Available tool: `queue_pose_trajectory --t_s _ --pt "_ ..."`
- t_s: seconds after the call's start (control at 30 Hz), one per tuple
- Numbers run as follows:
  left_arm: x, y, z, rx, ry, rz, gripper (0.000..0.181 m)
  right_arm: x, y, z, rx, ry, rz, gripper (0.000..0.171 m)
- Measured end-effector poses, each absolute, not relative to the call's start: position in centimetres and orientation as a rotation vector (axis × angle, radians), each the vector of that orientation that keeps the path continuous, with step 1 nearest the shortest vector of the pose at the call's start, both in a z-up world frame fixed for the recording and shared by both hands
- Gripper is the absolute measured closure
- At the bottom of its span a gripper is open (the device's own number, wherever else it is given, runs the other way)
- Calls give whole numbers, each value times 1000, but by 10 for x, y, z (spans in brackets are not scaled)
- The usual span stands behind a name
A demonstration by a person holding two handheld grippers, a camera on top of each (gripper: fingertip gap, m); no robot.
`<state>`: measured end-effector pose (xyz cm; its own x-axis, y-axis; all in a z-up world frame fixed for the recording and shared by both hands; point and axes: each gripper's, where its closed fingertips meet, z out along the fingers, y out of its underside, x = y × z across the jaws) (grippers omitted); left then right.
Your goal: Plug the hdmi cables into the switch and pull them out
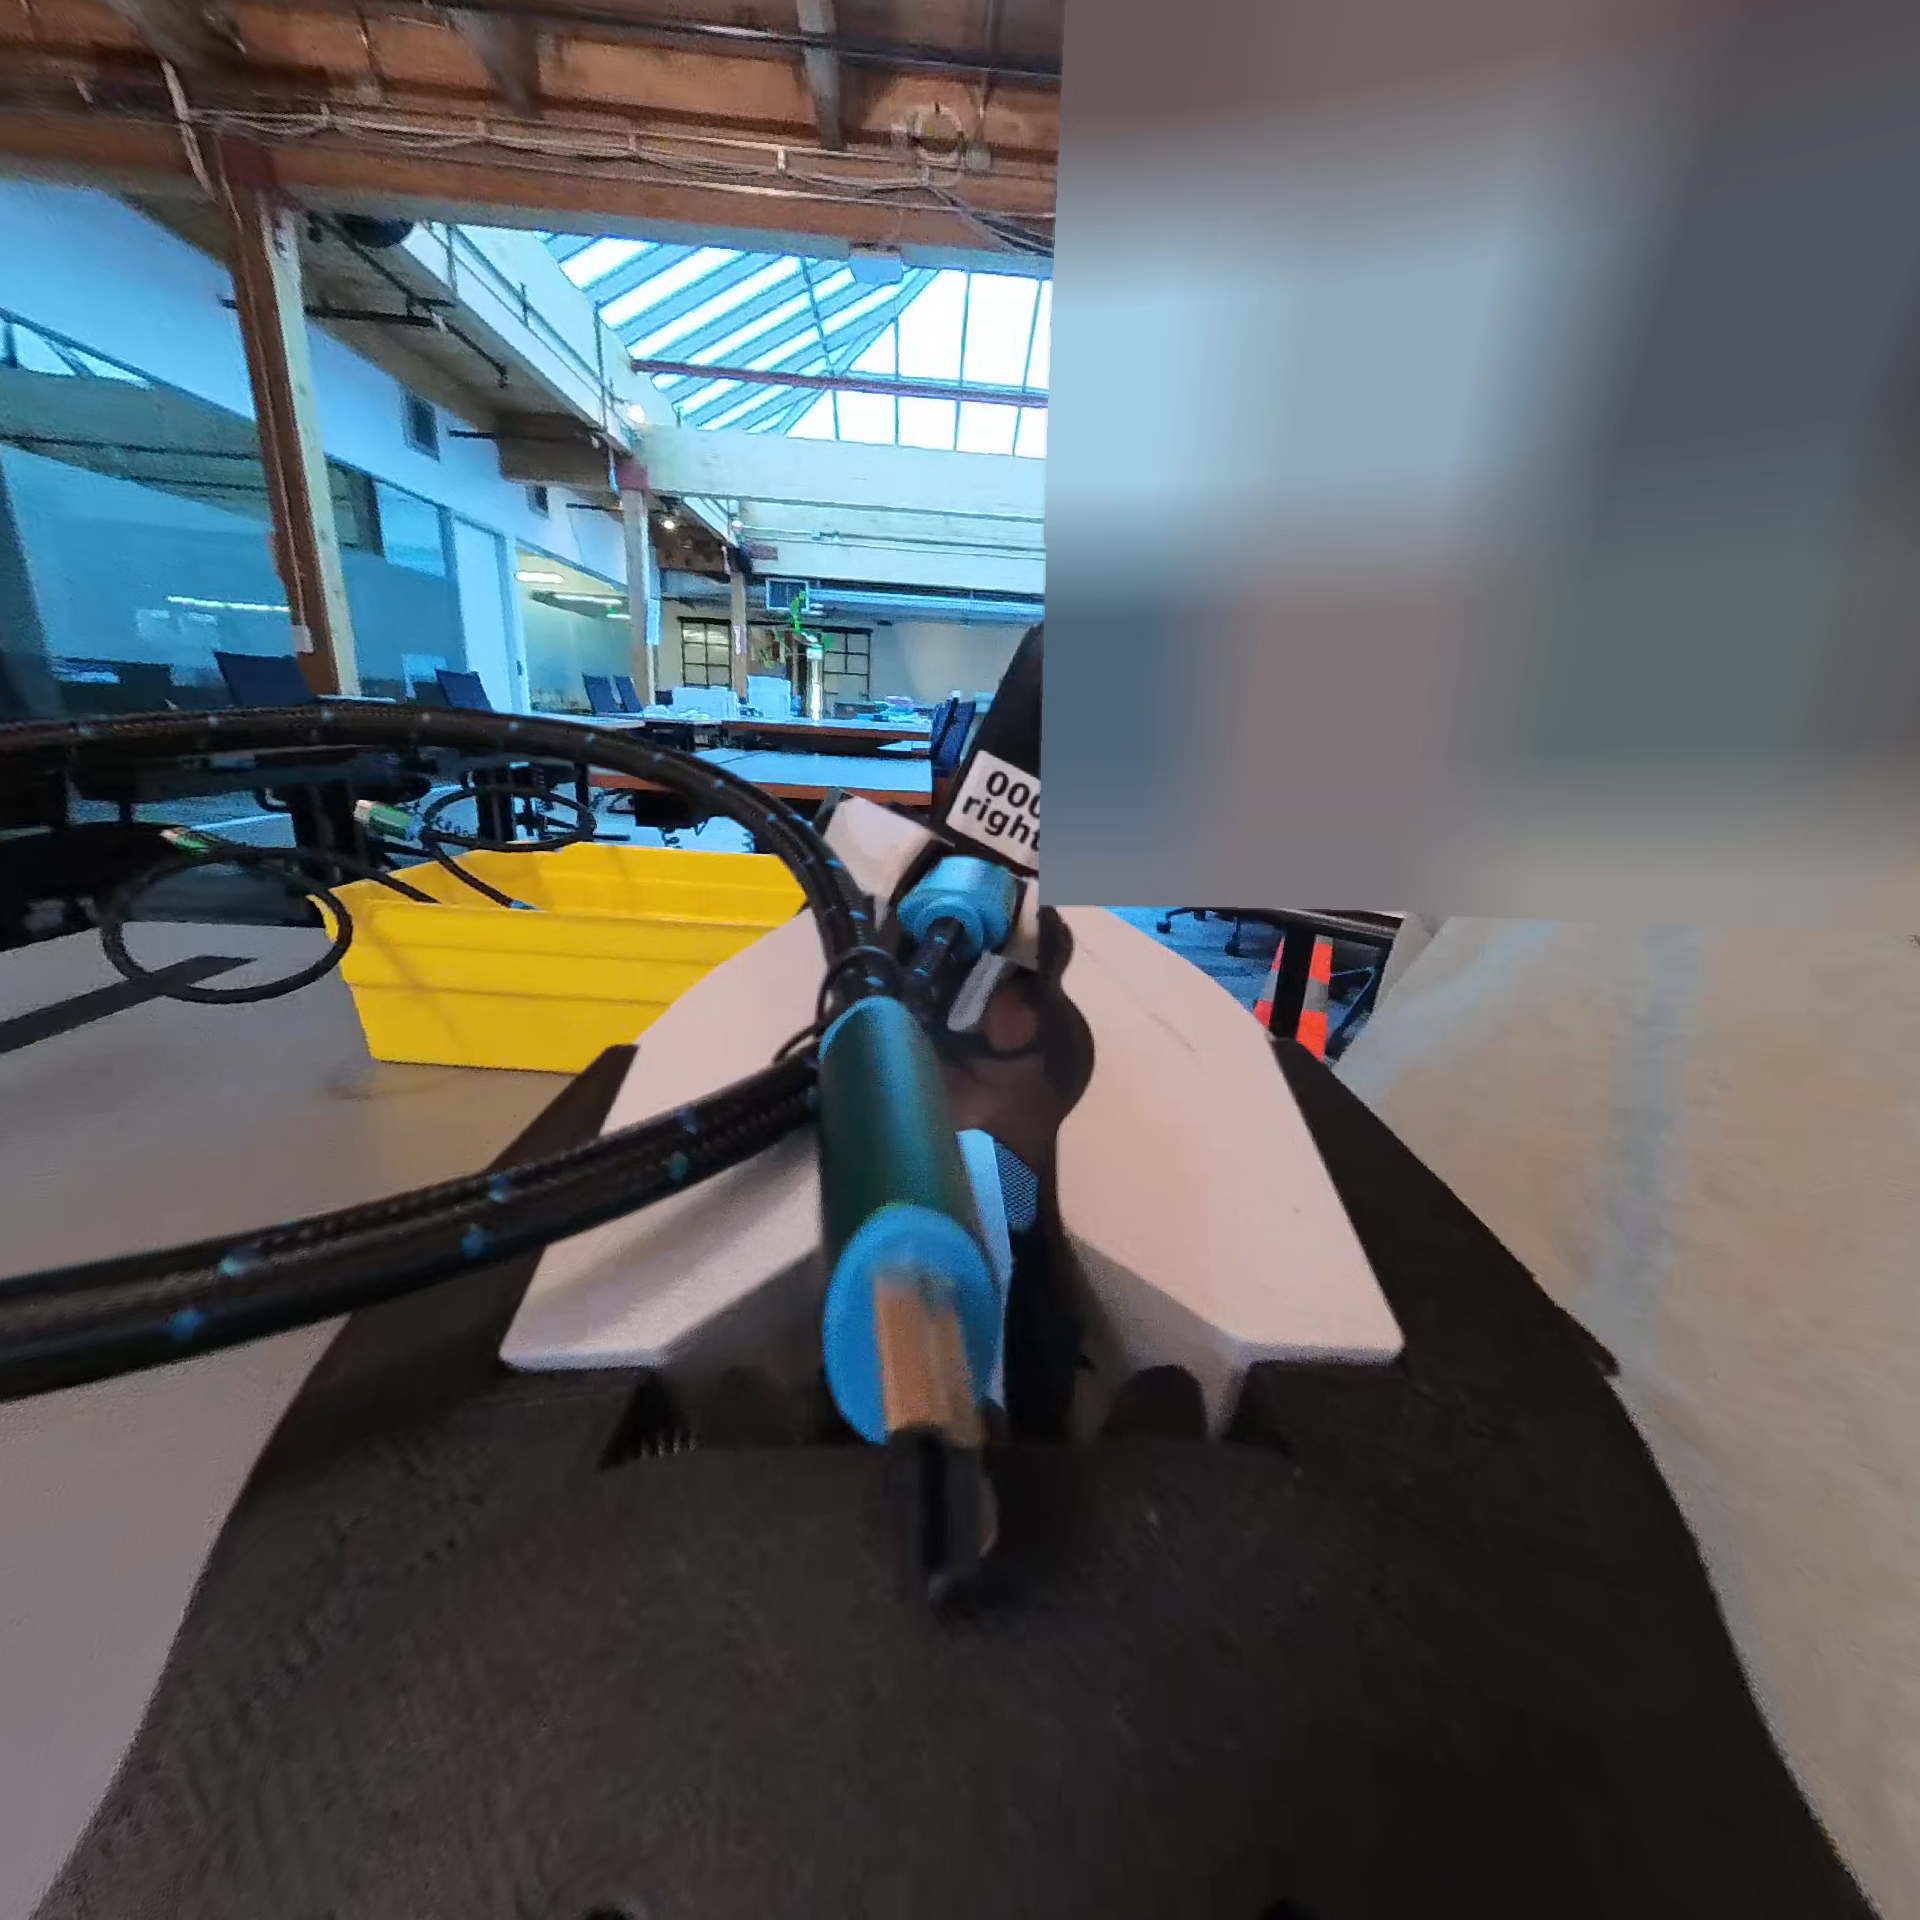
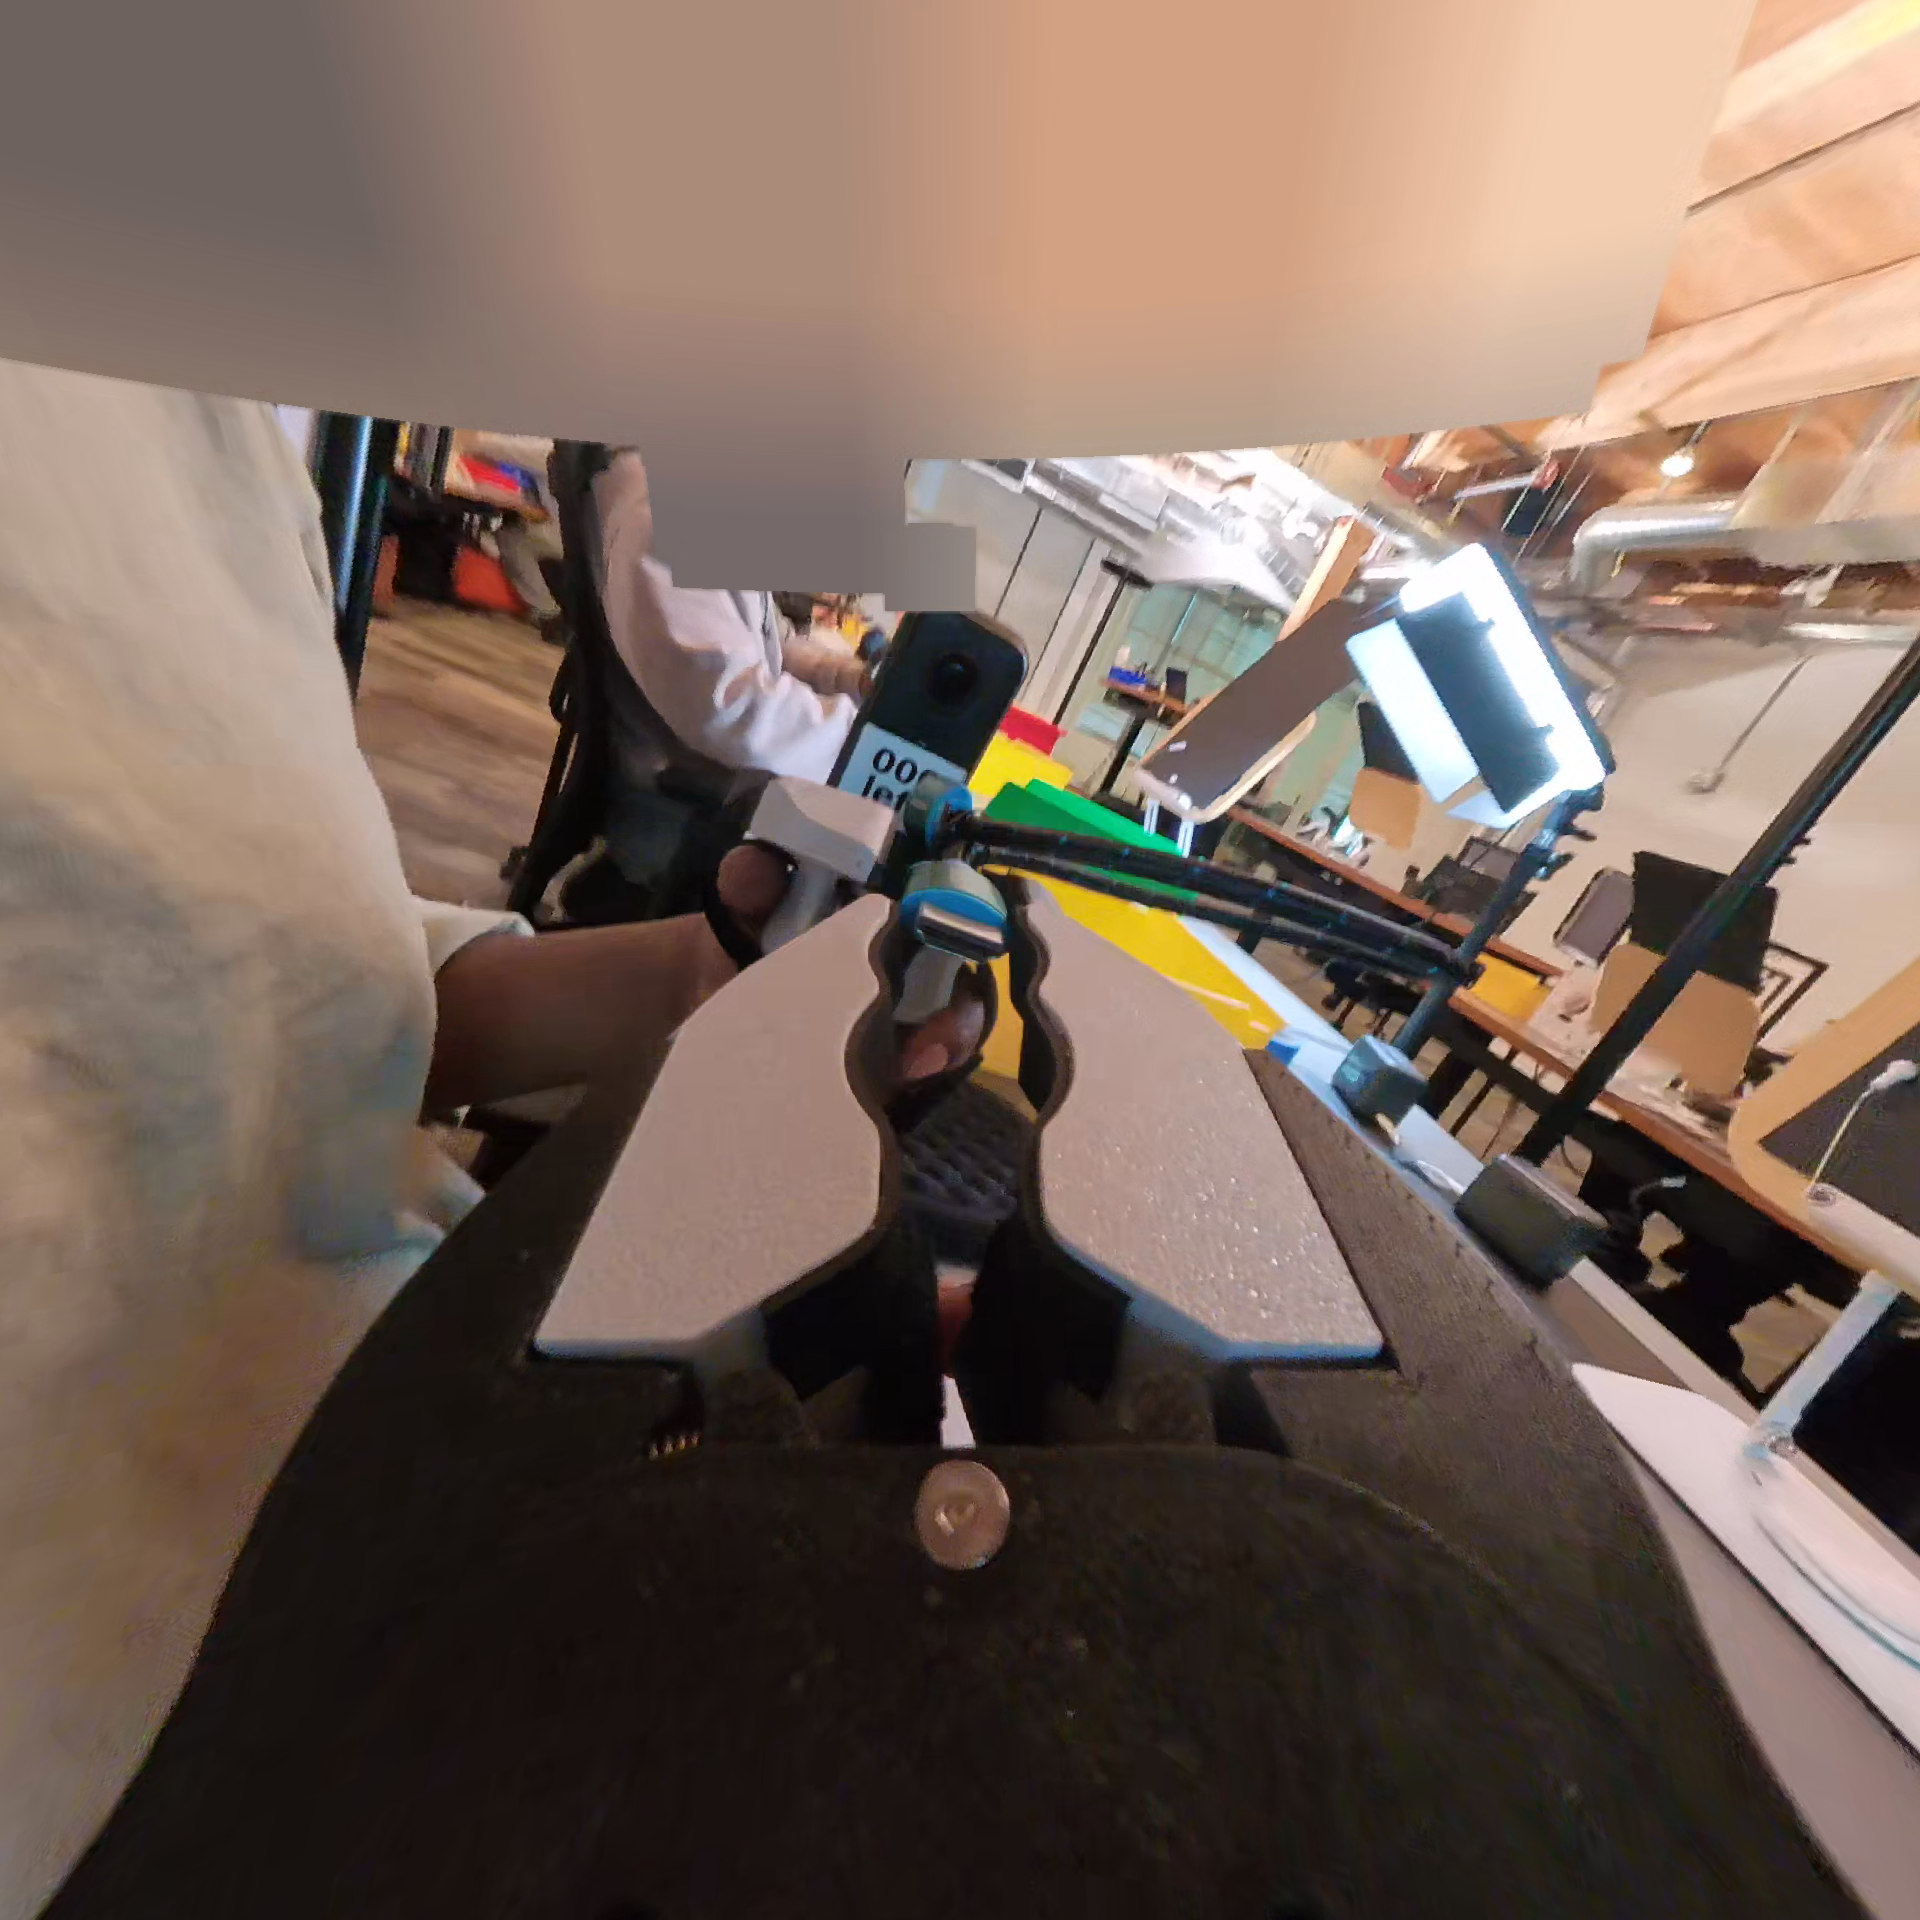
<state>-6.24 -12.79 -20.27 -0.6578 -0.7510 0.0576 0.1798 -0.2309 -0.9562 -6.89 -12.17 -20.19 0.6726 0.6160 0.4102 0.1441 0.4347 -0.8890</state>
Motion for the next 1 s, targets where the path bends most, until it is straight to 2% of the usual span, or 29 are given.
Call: queue_pose_trajectory --t_s 0.13,0.57,1.0 --pt "-63 -127 -201 -692 1379 -1953 160 -69 -121 -206 -1143 -839 330 152" --pt "-68 -130 -213 -665 1532 -1811 158 -74 -122 -212 -1168 -896 300 153" --pt "-64 -123 -211 -642 1468 -1727 159 -69 -117 -211 -1203 -856 275 152"
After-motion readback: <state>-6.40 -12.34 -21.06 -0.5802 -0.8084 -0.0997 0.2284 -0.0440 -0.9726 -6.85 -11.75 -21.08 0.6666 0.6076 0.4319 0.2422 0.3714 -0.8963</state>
